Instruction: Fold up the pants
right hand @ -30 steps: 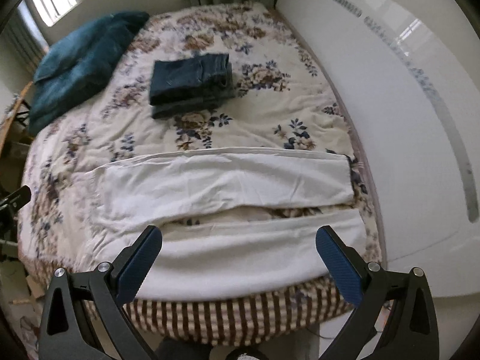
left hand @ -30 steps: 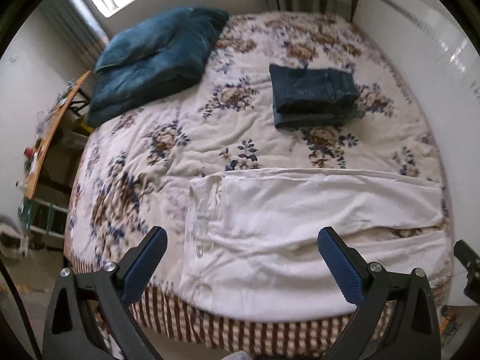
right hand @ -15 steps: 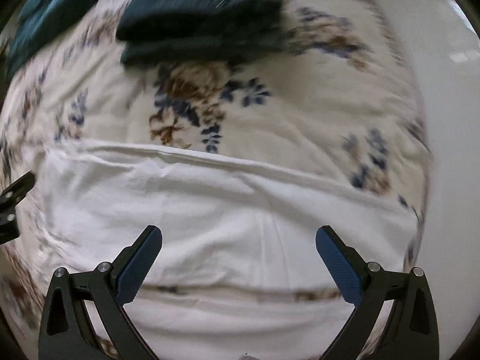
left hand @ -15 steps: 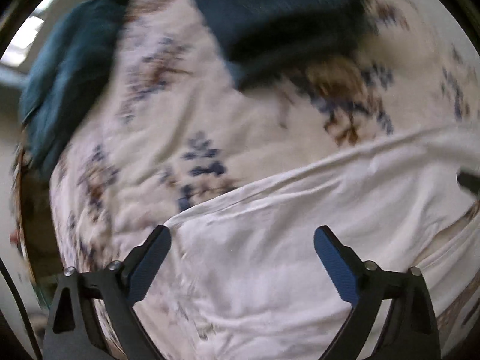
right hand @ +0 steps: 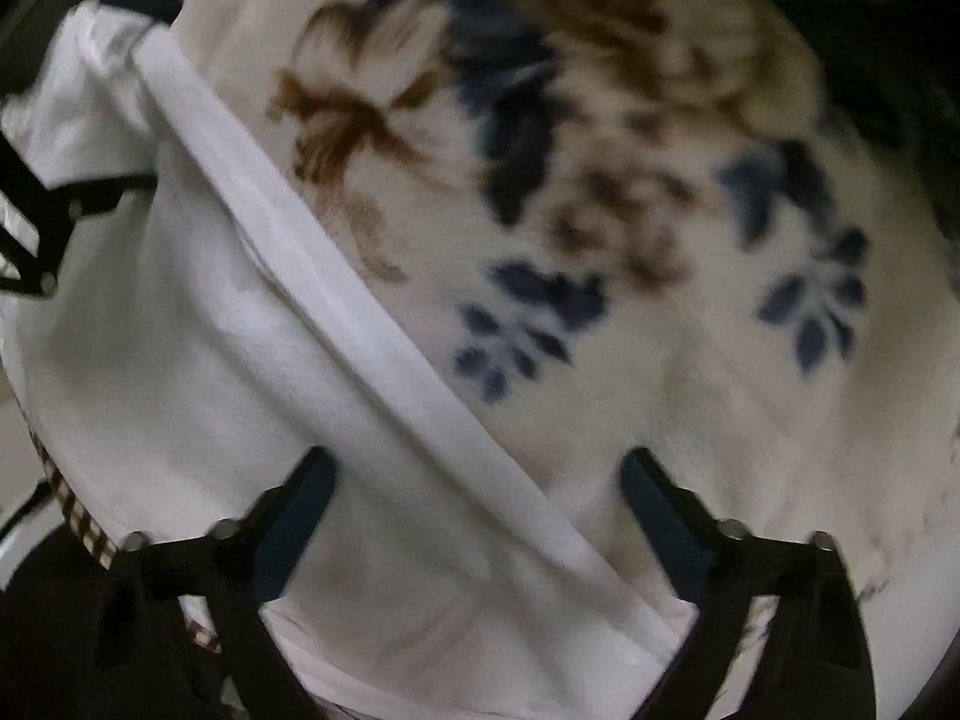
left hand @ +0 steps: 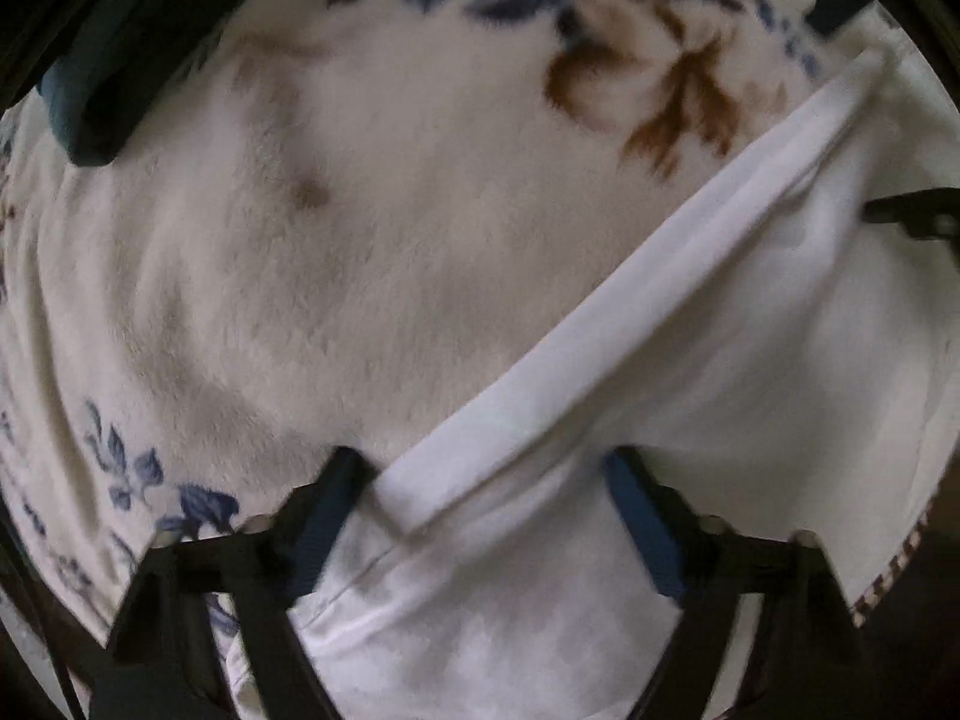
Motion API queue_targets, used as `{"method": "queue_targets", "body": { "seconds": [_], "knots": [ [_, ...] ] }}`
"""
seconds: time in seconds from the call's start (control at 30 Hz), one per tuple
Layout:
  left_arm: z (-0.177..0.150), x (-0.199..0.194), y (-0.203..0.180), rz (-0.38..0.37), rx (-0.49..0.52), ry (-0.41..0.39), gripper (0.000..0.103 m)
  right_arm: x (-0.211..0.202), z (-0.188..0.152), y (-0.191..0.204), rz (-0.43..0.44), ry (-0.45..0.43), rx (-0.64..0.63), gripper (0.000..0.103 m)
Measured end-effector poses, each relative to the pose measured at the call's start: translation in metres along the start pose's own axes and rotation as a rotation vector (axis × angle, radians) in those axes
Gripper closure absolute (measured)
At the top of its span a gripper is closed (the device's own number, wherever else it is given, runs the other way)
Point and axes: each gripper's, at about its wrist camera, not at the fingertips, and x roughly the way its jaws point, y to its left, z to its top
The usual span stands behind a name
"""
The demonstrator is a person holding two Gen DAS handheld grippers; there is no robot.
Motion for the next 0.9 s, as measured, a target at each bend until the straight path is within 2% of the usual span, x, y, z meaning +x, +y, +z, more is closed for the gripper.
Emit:
{"method": "queue_targets", "body": {
  "seconds": [0.03, 0.07, 0.1, 0.13, 0.17, 0.23, 0.37, 0.43, 0.5, 0.57, 0.6, 0.7, 0.77, 0.9],
  "knots": [
    [-0.001, -0.002, -0.001, -0.009, 0.008, -0.008, 0.048, -0.002, -0.001, 0.004, 0.015, -0.014, -0.013, 0.037],
    [-0.002, -0.006, -0.003, -0.013, 0.013, -0.014, 0.067, -0.007, -0.004, 0.009, 0.028, -0.041, -0.017, 0.045],
    [-0.002, -0.011, -0.004, -0.015, 0.011, -0.022, 0.083, -0.011, -0.007, 0.01, 0.034, -0.066, -0.007, 0.063],
    [-0.004, -0.015, -0.006, -0.011, 0.007, -0.032, 0.087, -0.017, -0.013, 0.01, 0.041, -0.098, 0.013, 0.078],
    [-0.006, -0.021, -0.008, 0.008, 0.003, -0.048, 0.092, -0.021, -0.018, 0.009, 0.044, -0.114, 0.031, 0.084],
    [-0.014, -0.031, -0.014, 0.035, -0.006, -0.084, 0.095, -0.031, -0.033, 0.011, 0.051, -0.161, 0.071, 0.092],
    [-0.044, -0.062, -0.03, 0.13, -0.092, -0.175, 0.097, -0.061, -0.091, 0.034, 0.082, -0.286, 0.17, 0.093],
    [-0.069, -0.083, -0.045, 0.145, -0.167, -0.227, 0.097, -0.073, -0.118, 0.05, 0.1, -0.323, 0.208, 0.094],
    [-0.103, -0.102, -0.061, 0.106, -0.274, -0.253, 0.097, -0.078, -0.144, 0.072, 0.098, -0.351, 0.233, 0.094],
    [-0.121, -0.101, -0.089, 0.114, -0.355, -0.244, 0.097, -0.081, -0.172, 0.102, 0.112, -0.366, 0.254, 0.094],
    [-0.137, -0.103, -0.102, 0.061, -0.424, -0.236, 0.097, -0.078, -0.181, 0.117, 0.106, -0.36, 0.263, 0.094],
    [-0.178, -0.098, -0.133, -0.002, -0.523, -0.218, 0.097, -0.067, -0.208, 0.157, 0.095, -0.335, 0.289, 0.094],
    [-0.206, -0.083, -0.155, -0.045, -0.586, -0.198, 0.097, -0.054, -0.224, 0.18, 0.113, -0.313, 0.312, 0.094],
    [-0.247, -0.035, -0.185, -0.117, -0.633, -0.119, 0.097, -0.006, -0.241, 0.218, 0.152, -0.245, 0.359, 0.094]
  ]
}}
